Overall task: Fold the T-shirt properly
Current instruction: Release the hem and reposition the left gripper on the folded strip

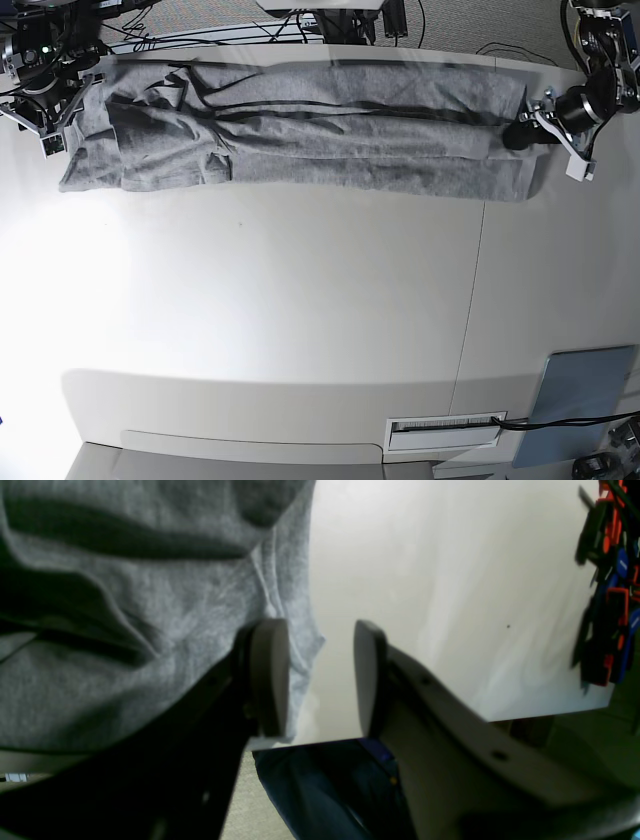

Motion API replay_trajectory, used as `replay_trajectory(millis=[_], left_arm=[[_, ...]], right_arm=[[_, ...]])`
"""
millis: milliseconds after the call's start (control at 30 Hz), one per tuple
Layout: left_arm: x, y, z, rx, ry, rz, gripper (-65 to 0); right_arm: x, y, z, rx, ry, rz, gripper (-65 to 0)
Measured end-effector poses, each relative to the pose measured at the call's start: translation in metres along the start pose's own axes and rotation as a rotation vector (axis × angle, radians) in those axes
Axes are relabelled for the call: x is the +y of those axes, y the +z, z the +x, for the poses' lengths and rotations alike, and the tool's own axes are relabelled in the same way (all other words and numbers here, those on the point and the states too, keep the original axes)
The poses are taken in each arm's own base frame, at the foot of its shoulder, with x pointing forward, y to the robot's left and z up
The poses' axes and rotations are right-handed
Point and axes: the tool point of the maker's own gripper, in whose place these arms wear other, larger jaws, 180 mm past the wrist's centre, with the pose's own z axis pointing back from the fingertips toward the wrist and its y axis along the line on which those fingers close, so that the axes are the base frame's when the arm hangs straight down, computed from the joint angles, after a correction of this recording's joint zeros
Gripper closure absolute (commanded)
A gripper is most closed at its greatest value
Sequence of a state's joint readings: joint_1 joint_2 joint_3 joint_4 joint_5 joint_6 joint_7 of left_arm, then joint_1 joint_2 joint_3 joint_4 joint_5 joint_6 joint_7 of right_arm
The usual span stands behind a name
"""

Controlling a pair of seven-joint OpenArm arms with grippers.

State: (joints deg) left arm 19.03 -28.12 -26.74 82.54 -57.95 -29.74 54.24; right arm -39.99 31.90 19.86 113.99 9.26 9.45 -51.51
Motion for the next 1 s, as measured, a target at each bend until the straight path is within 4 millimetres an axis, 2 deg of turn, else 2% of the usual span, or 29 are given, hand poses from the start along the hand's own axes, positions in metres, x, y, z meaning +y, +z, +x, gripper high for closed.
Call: replay_trajectory(millis=[133,200,300,400,567,667,767,867,933,1000], left_arm=[[-0.015,-0.011,-0.009,-0.011,-0.036,-0.044,-28.0],[-0.015,-0.013,-0.011,-0.003,-0.055,-0.039,-21.5],[-0.007,-0.011,-0.010,0.009,-0.046,0.000,-6.8],[0.005,-0.005,-0.005,-0.002,-0.022,0.047,0.0],[0.022,0.008,0.004,0.020,-0.052,0.107,0.0],[0.022,0.012,0.007,0.037,-0.081,0.118,0.0],[0.013,0.017,0.012,0.074,-0.139,0.130,0.0],[0.006,0.023,0.022,0.082,-0.193,0.220,0.0],[-0.010,0.025,0.031,0.045,-0.231,0.259,0.0],[-0.035,0.029,0.036,0.000,-0.262,0.269,0.0]], right_arm=[[0.000,0.000,0.000,0.002,0.000,0.000,-22.2],[0.000,0.000,0.000,0.002,0.000,0.000,-22.2],[0.000,0.000,0.000,0.002,0.000,0.000,-22.2],[0.000,0.000,0.000,0.002,0.000,0.000,-22.2],[0.000,0.000,0.000,0.002,0.000,0.000,-22.2],[0.000,0.000,0.000,0.001,0.000,0.000,-22.2],[0.000,0.000,0.000,-0.001,0.000,-0.001,-22.2],[0.000,0.000,0.000,-0.001,0.000,0.000,-22.2],[0.000,0.000,0.000,0.000,0.000,0.000,-22.1],[0.000,0.000,0.000,-0.001,-0.001,0.000,-22.2]])
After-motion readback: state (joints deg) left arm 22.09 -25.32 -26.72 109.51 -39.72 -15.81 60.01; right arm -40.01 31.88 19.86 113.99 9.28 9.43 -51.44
